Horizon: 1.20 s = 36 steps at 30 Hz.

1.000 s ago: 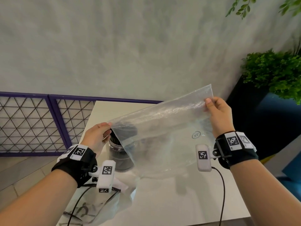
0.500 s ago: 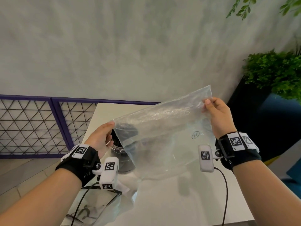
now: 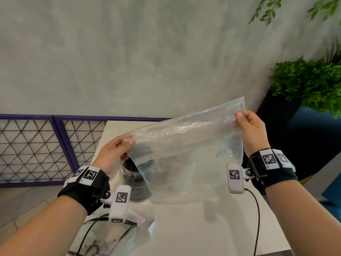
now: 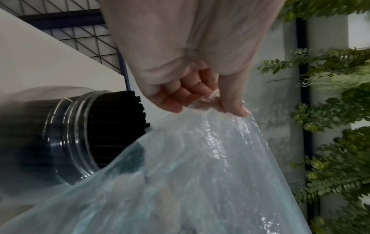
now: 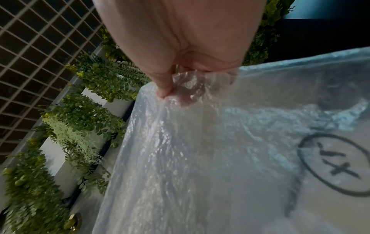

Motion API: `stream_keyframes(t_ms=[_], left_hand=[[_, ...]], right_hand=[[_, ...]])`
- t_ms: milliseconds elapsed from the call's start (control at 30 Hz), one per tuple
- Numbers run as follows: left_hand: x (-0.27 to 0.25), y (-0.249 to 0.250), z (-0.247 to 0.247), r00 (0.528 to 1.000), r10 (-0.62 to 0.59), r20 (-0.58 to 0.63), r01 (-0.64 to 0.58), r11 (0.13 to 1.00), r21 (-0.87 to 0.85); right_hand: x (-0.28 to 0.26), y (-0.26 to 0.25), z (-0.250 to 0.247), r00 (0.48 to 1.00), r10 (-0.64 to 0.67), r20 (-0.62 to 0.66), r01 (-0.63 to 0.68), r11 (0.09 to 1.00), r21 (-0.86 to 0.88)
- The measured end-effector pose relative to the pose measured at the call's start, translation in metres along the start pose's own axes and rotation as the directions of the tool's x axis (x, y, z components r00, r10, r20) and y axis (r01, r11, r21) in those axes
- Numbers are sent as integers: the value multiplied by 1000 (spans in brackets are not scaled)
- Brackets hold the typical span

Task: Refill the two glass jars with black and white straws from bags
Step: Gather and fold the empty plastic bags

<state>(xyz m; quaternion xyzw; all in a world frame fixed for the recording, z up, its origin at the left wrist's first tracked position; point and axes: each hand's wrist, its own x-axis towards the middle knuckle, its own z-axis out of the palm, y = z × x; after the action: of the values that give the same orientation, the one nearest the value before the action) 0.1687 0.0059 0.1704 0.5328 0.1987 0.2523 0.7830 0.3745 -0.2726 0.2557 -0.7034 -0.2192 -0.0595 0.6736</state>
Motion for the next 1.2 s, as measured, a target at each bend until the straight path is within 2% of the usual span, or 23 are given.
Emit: stream_keyframes(t_ms=[133,233,300,467,700,900,967,1033,1067,1100,1167,1200], left_hand=[[-2,8,1,997,21,74,-15,996,-84],[-3,9,-1,988,-3,153,12,998,-59],[-4,10,0,986,-15,164,24,998,-55],[-6,16,1,1000,-10,0,10,999,-49],[-3,27,6,999,34,-21,-36,992,-119],[4,26,2,987,36,-155,-43,998,-44],[5,23,3,969,80,-234,-66,995,69],[4,23,7,936,232,-263,-145,939,311],[2,25,11,931,316,-184,-203,864,461],[-1,27,17,935,352,-37,-262,759,596],[-5,30,30,944,239,228,-326,567,757],[-6,30,37,940,167,298,-341,520,783]], right_hand=[[6,5,-1,998,18,-65,-18,1000,-3],[11,9,-3,996,38,-79,-38,999,1],[13,11,-3,996,40,-84,-40,999,7],[14,12,-10,996,16,-89,-19,999,-29],[15,7,-13,998,-55,-38,52,997,-61],[17,3,-11,993,-118,-25,114,987,-109],[17,0,-7,989,-146,-15,144,984,-104],[15,-10,0,983,-178,38,181,978,-105],[14,-16,4,978,-195,77,203,973,-111],[12,-24,9,969,-217,118,230,967,-113],[9,-41,20,945,-274,178,292,952,-86],[9,-50,26,933,-307,187,324,944,-65]])
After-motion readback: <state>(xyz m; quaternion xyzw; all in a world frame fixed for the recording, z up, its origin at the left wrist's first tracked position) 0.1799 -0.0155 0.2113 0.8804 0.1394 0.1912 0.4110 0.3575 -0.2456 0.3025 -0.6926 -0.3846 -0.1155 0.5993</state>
